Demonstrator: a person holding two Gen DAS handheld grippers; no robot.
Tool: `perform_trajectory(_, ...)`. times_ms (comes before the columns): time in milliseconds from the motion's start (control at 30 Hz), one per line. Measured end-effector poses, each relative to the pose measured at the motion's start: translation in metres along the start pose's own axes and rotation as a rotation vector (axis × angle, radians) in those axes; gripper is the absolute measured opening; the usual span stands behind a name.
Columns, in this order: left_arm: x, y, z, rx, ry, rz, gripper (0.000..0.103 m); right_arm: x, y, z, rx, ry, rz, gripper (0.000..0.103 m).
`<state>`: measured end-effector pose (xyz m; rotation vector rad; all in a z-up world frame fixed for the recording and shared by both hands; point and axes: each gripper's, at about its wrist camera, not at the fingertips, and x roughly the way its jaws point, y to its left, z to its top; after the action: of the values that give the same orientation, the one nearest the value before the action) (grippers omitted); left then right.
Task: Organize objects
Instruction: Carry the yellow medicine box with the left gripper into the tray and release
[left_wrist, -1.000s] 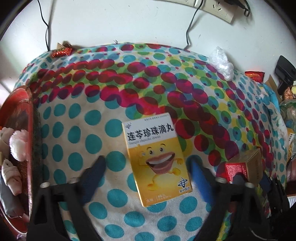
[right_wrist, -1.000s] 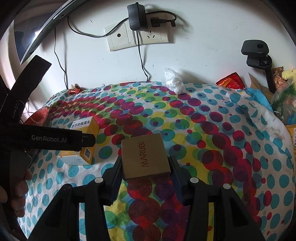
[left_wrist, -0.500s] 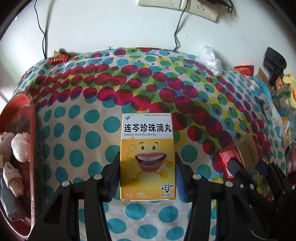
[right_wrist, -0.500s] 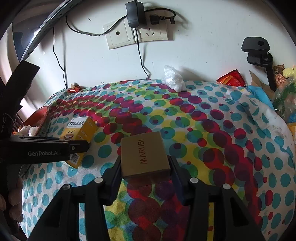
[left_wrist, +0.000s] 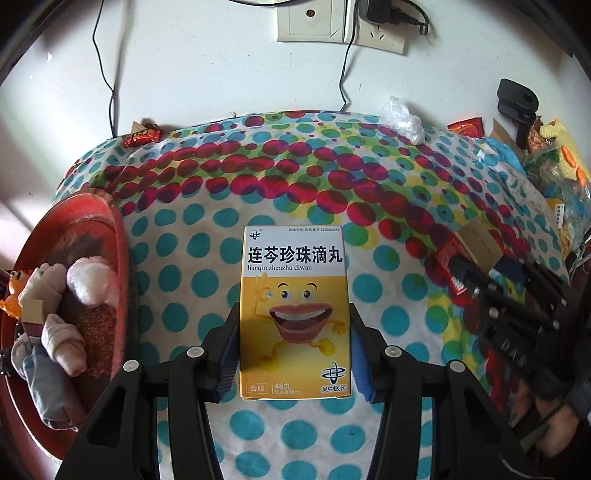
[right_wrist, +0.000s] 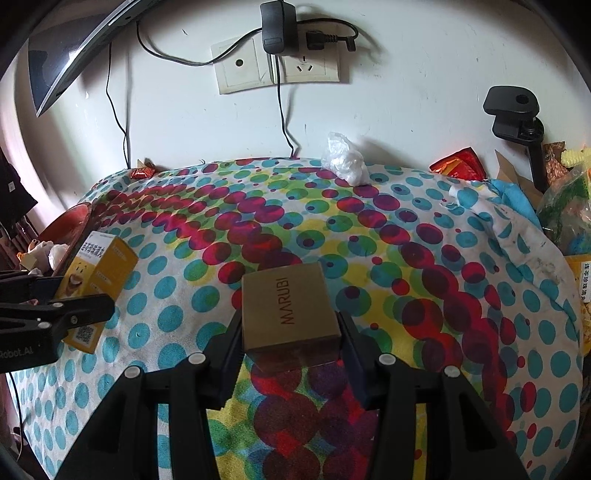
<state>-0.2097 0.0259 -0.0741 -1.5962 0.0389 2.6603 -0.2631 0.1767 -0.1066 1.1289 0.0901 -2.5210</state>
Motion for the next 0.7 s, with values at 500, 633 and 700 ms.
perform_trajectory(500,-0.035,0.042,-0.024,0.009,-0.038,0.027,0.048,0.000,0.001,0.001,-0.008,0.001,-0.013,0.048)
perform_trajectory(633,-0.047,0.061,-0.027,-0.020,-0.045,0.032,0.048,0.001,0.001,0.001,-0.009,0.003,-0.016,0.048)
perform_trajectory(700,-0.052,0.071,-0.029,-0.026,-0.050,0.044,0.048,0.000,0.001,0.001,-0.010,0.002,-0.017,0.048)
